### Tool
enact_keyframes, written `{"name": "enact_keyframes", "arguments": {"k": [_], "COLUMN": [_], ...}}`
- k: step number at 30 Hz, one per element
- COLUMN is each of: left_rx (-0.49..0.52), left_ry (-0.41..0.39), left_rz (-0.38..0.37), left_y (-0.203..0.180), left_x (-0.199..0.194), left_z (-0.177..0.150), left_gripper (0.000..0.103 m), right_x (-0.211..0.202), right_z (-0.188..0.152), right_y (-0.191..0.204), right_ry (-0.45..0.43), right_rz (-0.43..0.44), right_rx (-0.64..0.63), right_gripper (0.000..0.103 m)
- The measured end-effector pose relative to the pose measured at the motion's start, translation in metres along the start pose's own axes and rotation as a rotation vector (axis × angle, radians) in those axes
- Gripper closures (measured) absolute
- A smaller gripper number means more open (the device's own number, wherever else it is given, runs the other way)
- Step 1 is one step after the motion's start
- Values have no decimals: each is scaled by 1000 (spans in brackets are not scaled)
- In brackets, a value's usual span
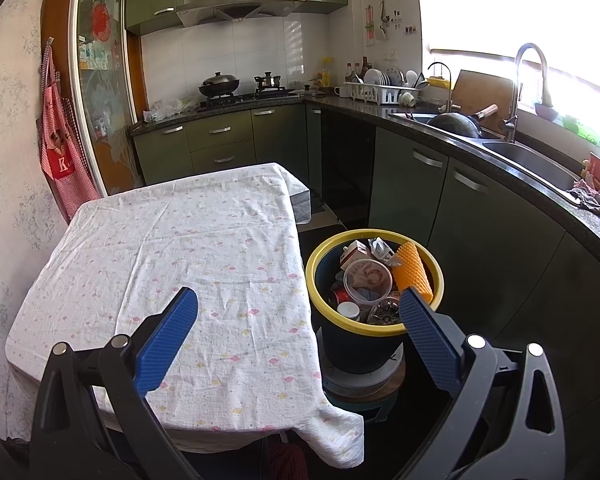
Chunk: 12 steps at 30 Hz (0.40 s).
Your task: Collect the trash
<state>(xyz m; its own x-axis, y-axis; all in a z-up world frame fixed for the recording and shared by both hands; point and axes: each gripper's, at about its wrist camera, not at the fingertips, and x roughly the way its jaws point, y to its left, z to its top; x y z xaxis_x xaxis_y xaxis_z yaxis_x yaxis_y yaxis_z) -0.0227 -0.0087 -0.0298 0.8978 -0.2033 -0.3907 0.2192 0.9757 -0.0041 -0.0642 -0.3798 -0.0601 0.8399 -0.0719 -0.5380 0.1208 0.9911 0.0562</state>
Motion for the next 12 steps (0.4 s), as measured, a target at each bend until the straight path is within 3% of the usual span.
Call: {"name": "enact_keyframes", "arguments": {"k": [3,6,12], "left_rx": [1,-6,-57], "left_ry": [12,88,228], "left_rz": [14,15,74], "left_y": [3,9,42], "left_x": [11,38,132], "left_z": [4,11,16], "left_gripper": [5,5,5], "right_x": [8,27,95], "right_z": [-1,4,40], "right_y": [2,8,44], "right_ry": [16,46,142], "right_rz": [11,26,121], "right_rx": [-7,-26,-95], "right_gripper": [7,7,7]}}
